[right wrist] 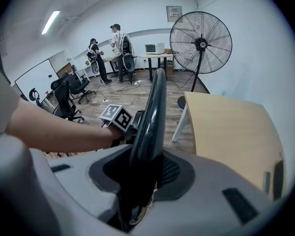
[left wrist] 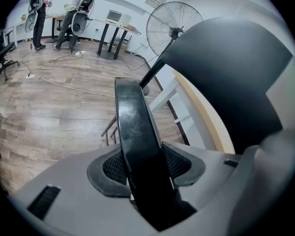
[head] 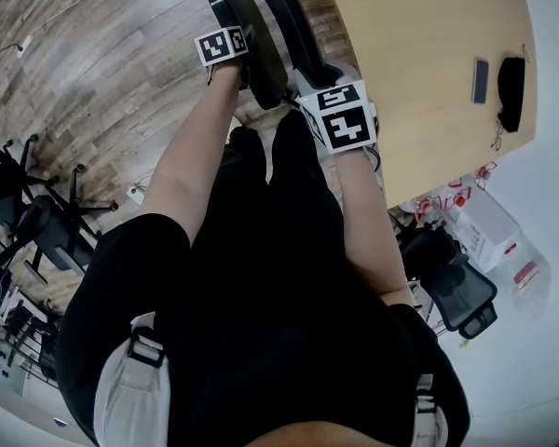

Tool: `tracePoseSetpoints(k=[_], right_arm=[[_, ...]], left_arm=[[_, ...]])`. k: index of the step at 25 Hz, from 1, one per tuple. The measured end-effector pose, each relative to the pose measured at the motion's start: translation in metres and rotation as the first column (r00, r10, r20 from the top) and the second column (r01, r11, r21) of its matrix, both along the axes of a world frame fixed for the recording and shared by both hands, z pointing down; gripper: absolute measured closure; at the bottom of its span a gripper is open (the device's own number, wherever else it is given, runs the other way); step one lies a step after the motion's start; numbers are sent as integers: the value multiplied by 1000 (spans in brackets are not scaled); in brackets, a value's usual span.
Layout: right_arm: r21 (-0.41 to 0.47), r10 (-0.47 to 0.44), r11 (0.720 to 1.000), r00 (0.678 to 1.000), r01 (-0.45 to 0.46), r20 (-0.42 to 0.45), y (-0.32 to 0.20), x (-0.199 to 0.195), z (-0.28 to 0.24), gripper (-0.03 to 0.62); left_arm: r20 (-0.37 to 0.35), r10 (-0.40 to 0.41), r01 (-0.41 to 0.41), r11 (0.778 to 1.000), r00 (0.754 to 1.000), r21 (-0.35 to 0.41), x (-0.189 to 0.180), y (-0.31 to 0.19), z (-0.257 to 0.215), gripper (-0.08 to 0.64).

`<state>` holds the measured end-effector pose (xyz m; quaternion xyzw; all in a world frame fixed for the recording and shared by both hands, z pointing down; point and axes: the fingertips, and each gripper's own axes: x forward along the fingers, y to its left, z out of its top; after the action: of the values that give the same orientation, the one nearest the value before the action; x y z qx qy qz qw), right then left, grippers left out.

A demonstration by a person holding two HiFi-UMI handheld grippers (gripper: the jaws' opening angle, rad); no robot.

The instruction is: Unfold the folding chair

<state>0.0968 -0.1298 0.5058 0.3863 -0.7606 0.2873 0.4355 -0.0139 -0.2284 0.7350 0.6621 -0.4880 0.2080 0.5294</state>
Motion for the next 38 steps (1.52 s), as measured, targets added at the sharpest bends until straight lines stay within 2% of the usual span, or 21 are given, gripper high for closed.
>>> tracePoseSetpoints(k=[10, 18, 31, 38], right_arm=[[-32, 29, 999, 1000, -28, 12, -4, 15, 17, 477], [-69, 37, 997, 999, -35, 24, -2, 9, 28, 477], [-128, 59, 990, 997, -52, 55, -1, 5, 50, 477], [-164, 65, 985, 994, -50, 87, -4, 7, 65, 477]], left_arm=[[-84, -20, 19, 1000, 996, -21, -59, 21, 24, 359], [-185, -18, 10, 999, 983, -45, -102, 37, 44, 357], [-345, 1, 1, 1000, 939, 6, -153, 55, 77, 357], [-400, -2, 12, 1000, 917, 23, -180, 64, 101, 354]])
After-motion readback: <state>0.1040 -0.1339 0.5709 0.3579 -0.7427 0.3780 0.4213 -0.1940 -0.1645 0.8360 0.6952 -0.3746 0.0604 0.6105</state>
